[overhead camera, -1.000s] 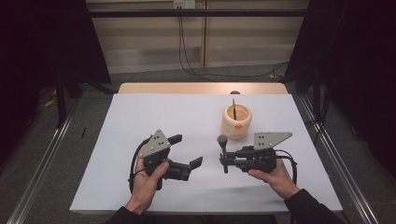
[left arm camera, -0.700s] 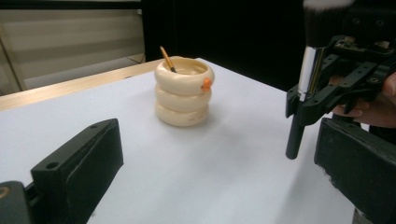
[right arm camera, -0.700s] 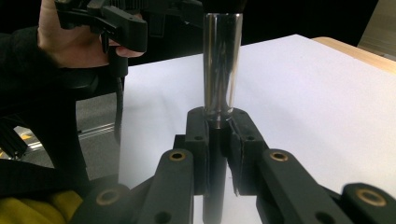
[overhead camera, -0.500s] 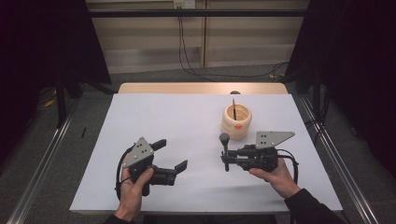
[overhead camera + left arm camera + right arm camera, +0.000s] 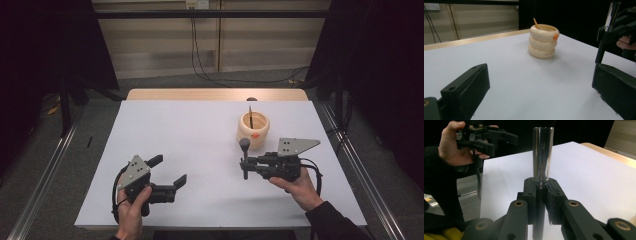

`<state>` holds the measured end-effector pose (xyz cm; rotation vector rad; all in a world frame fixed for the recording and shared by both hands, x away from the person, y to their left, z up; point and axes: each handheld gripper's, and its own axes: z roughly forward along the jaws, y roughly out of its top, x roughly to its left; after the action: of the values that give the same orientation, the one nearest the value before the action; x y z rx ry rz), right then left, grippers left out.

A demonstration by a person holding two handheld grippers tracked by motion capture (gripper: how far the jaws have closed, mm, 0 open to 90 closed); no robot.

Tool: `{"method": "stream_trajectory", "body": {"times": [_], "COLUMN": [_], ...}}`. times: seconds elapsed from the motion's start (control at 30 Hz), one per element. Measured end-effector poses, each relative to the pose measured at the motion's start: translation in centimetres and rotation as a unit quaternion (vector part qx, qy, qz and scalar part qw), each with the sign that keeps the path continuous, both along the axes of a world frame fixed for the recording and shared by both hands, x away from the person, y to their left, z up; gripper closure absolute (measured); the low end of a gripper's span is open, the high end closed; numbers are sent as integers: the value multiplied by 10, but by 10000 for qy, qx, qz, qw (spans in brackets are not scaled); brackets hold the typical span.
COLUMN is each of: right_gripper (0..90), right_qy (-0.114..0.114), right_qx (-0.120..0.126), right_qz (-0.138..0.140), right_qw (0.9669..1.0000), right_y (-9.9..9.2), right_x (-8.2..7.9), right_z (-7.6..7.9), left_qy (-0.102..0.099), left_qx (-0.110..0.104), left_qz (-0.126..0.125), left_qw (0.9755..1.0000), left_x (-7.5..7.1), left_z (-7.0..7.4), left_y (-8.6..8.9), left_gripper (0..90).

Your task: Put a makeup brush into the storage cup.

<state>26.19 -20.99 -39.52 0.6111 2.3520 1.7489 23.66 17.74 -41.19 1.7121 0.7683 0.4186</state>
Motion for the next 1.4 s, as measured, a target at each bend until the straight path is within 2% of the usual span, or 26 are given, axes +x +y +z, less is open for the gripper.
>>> {"method": "stream_trajectory", "body": {"times": [0.03, 0.1, 0.3, 0.33, 0.4, 0.57, 0.67, 0.8, 1.3, 1.4], "right_gripper": [796, 796, 796, 796, 796, 796, 796, 796, 795, 795], "right_qy": [-9, -15, -41, -55, -61, -77, -105, -126, -260, -262], "right_qx": [2, 22, 66, 68, 93, 123, 162, 202, 236, 226], "right_qz": [-6, -77, -228, -252, -290, -411, -498, -636, -991, -1121], "right_qw": [10000, 10000, 9997, 9996, 9995, 9990, 9986, 9977, 9945, 9931], "right_y": [-1, -3, -8, -9, -11, -14, -16, -21, -29, -32], "right_x": [0, 1, 3, 4, 5, 8, 9, 13, 37, 43], "right_z": [0, 1, 3, 4, 4, 5, 7, 9, 18, 21], "left_qy": [44, 0, 23, 51, 24, 60, -20, -4, 11, 40], "left_qx": [-17, -12, -89, -129, -6, -56, 5, -51, 3, -56], "left_qz": [30, -21, 210, 195, 176, 108, 147, 136, 143, 147], "left_qw": [10000, 10000, 9997, 9997, 9998, 9999, 9999, 9999, 9999, 9999], "left_x": [-1, -3, -6, -7, -8, -10, -13, -16, -17, -15], "left_z": [-2, -4, -9, -11, -12, -14, -12, -13, -15, -15], "left_y": [0, 3, 11, 11, 10, 9, 8, 8, 12, 14], "left_gripper": [11, 12, 15, 12, 12, 12, 11, 9, 13, 14]}}
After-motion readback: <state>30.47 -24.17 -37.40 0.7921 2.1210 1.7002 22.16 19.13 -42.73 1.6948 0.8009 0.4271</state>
